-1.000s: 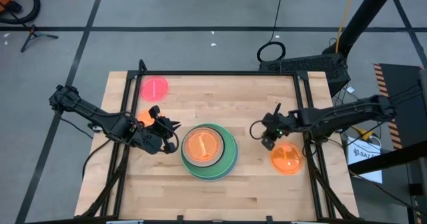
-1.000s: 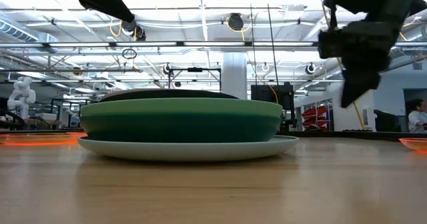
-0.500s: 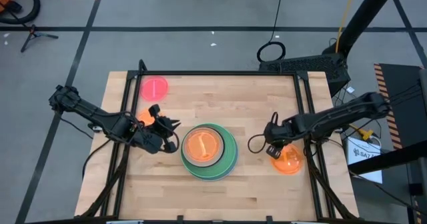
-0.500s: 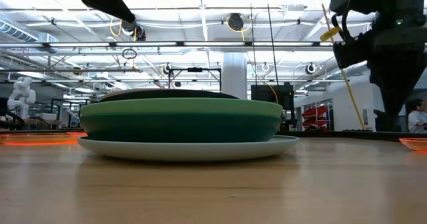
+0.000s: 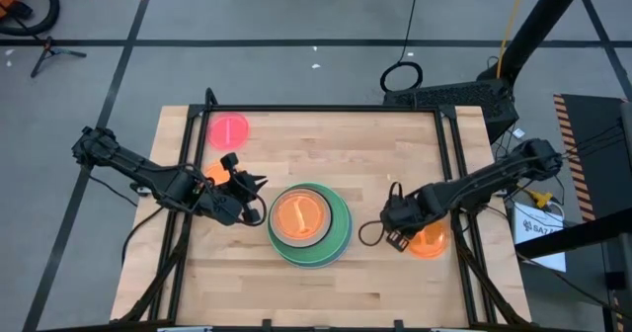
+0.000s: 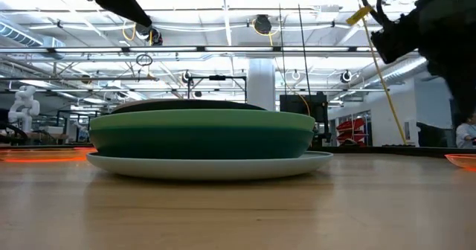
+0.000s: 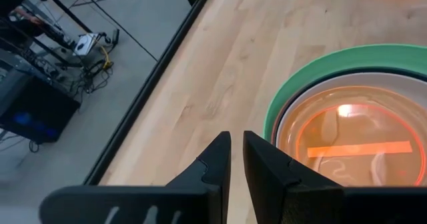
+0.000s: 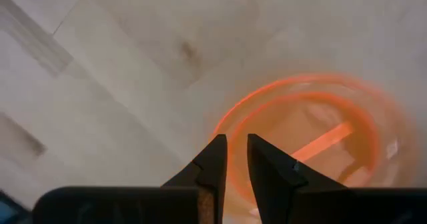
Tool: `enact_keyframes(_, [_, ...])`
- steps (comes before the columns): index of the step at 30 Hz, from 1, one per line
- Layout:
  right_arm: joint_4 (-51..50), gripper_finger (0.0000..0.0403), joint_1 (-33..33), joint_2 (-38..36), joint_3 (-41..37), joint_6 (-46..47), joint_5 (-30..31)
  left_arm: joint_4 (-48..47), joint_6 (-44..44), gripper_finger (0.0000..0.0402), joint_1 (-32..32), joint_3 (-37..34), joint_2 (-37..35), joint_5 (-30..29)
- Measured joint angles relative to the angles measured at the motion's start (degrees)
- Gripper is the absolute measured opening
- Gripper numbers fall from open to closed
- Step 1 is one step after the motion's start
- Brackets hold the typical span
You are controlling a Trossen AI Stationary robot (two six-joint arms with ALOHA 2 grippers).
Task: Stack plastic plates
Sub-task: Stack the right orange plate on the orange plate
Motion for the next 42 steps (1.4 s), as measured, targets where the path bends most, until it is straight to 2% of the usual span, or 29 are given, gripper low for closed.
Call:
enact_keyframes(4, [1.18, 0.0057, 2.55, 2.77, 1.16, 5.75, -3.23, -0.45, 0.88, 0.0049, 0.00, 0.00, 0.02, 0.00])
enact_keyframes(8, [3.54, 0.0083, 4.68, 5.66, 1.57, 9.02, -6.53, -1.44, 0.71, 0.0049, 0.00, 0.00, 0.02, 0.01])
enact_keyframes(14, [3.47, 0.0145, 4.45, 9.89, 1.59, 8.85, -6.03, -1.90, 0.26, 0.0049, -0.02, 0.00, 0.00, 0.02])
enact_keyframes(19, [3.44, 0.0163, 3.93, 12.59, 1.59, 8.80, -5.86, -1.90, 0.29, 0.0049, -0.02, 0.00, 0.02, 0.02])
enact_keyframes(27, [1.93, 0.0139, 3.93, 16.74, 1.56, 9.81, -5.61, -1.90, 0.25, 0.0049, -0.02, 0.00, 0.02, 0.04])
enact_keyframes(42, [1.86, 0.0049, 3.93, 18.64, 1.55, 8.33, -4.21, -1.90, 0.15, 0.0049, -0.02, 0.00, 0.00, 0.07])
